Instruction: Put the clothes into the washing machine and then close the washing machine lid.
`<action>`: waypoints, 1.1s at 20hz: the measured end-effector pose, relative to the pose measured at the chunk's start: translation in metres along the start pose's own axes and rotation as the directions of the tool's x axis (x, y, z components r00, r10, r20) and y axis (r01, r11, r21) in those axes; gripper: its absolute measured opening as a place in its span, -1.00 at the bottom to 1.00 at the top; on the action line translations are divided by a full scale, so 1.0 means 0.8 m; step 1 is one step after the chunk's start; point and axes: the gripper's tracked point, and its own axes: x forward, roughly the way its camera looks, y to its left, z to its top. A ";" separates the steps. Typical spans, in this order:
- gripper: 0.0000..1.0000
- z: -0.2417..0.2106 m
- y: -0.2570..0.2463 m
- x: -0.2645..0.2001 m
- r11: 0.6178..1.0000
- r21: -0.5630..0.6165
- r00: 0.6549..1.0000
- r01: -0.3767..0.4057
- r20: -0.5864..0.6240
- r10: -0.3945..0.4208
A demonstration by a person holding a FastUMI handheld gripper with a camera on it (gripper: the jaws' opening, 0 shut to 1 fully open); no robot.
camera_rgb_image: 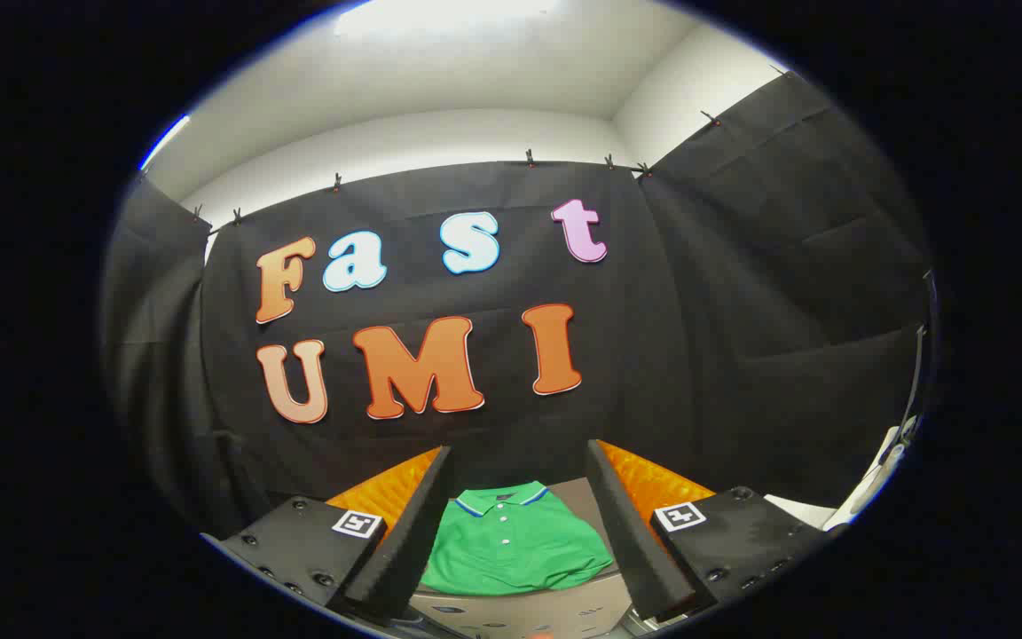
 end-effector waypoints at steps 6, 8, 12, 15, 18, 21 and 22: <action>0.92 -0.016 -0.011 0.000 0.999 0.033 0.999 0.017 -0.039 -0.016; 0.91 -0.019 -0.011 0.002 0.999 0.035 0.999 0.018 -0.043 -0.017; 0.92 -0.013 0.000 -0.002 1.000 0.010 1.000 -0.001 -0.026 0.001; 0.92 -0.008 0.008 -0.007 1.000 -0.021 1.000 -0.021 -0.018 0.021; 0.92 -0.008 0.012 -0.011 0.999 -0.045 1.000 -0.026 -0.018 0.025; 0.92 -0.007 0.012 -0.011 0.998 -0.052 1.000 -0.024 -0.012 0.023; 0.92 -0.004 0.013 -0.011 0.999 -0.046 1.000 -0.023 0.000 0.023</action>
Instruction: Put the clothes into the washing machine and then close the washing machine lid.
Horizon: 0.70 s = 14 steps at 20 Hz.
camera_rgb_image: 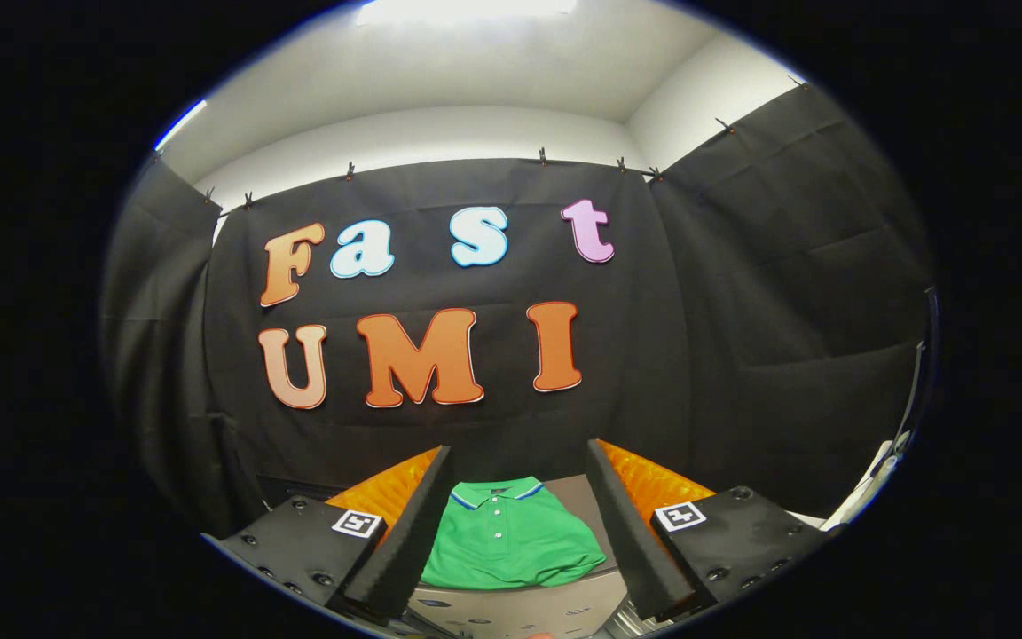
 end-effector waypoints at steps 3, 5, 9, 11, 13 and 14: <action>0.92 -0.003 0.004 0.002 1.000 0.017 1.000 -0.008 0.000 0.008; 0.92 -0.007 0.006 0.007 1.000 0.017 1.000 -0.013 -0.009 0.013; 0.92 -0.023 0.011 0.025 1.000 -0.010 0.998 -0.016 -0.061 0.015; 0.92 -0.031 0.014 0.039 1.000 -0.025 0.995 -0.017 -0.100 0.014; 0.92 -0.041 0.019 0.058 0.999 -0.030 0.989 -0.025 -0.146 0.020; 0.92 -0.044 0.024 0.069 0.999 -0.029 0.986 -0.033 -0.166 0.028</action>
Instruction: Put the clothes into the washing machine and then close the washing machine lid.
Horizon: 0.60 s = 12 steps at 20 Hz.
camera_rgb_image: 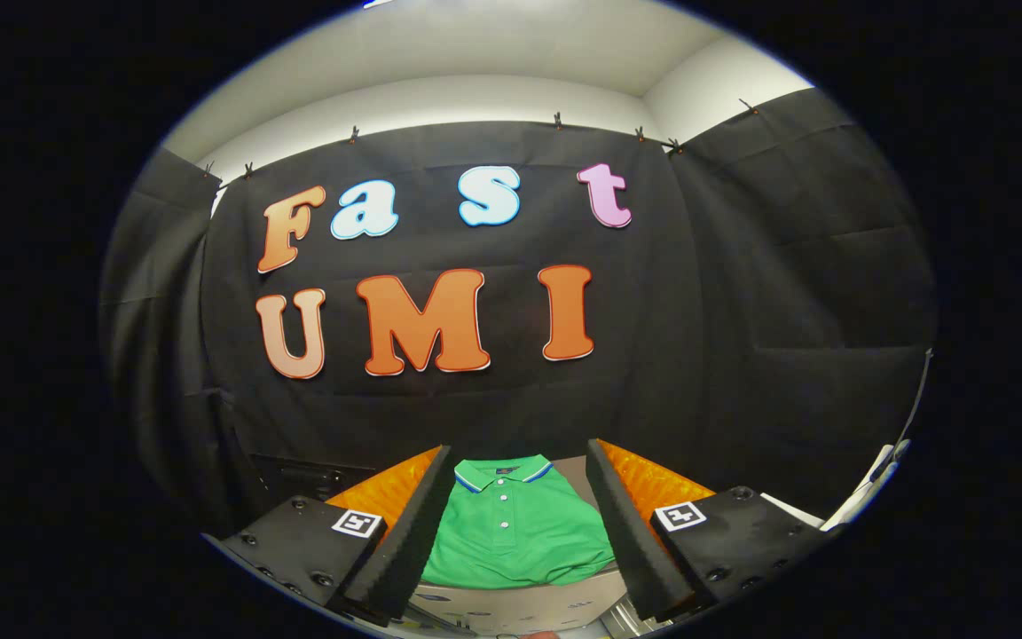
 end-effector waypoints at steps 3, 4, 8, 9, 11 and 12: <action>0.92 -0.004 0.011 0.037 0.999 -0.009 0.998 -0.033 -0.052 0.032; 0.92 -0.006 0.014 0.051 0.999 -0.017 0.997 -0.040 -0.070 0.038; 0.92 -0.037 0.022 0.105 0.997 -0.064 0.981 -0.050 -0.192 0.037; 0.92 -0.046 0.027 0.120 0.996 -0.072 0.973 -0.058 -0.225 0.041; 0.93 -0.071 0.034 0.146 0.994 -0.084 0.951 -0.075 -0.305 0.046; 0.93 -0.082 0.037 0.158 0.993 -0.082 0.941 -0.084 -0.336 0.052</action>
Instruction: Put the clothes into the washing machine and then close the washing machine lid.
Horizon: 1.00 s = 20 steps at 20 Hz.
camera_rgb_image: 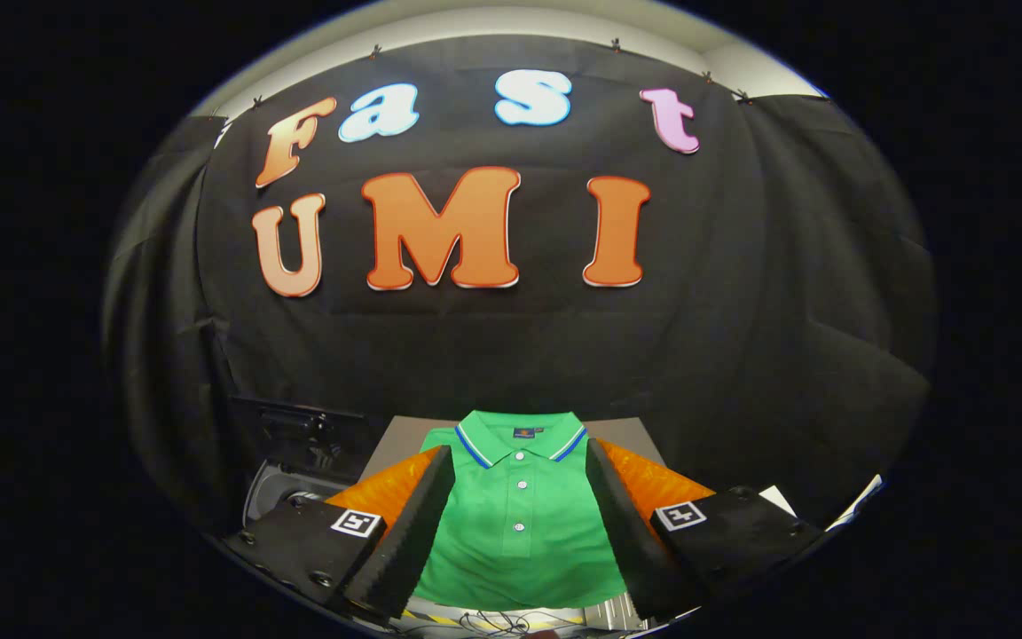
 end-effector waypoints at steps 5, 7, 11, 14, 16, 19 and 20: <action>0.92 -0.026 0.009 0.062 1.000 0.011 0.990 -0.028 -0.135 0.029; 0.92 -0.039 0.006 0.080 1.000 0.010 0.983 -0.022 -0.183 0.023; 0.92 -0.071 0.002 0.107 1.000 0.005 0.961 -0.013 -0.276 0.014; 0.92 -0.087 0.000 0.114 1.000 0.018 0.944 -0.007 -0.331 0.012; 0.92 -0.095 -0.002 0.119 0.999 0.039 0.936 0.003 -0.353 0.011; 0.93 -0.110 -0.007 0.120 0.998 0.065 0.920 0.017 -0.391 0.010; 0.93 -0.114 -0.007 0.121 0.997 0.070 0.916 0.020 -0.400 0.010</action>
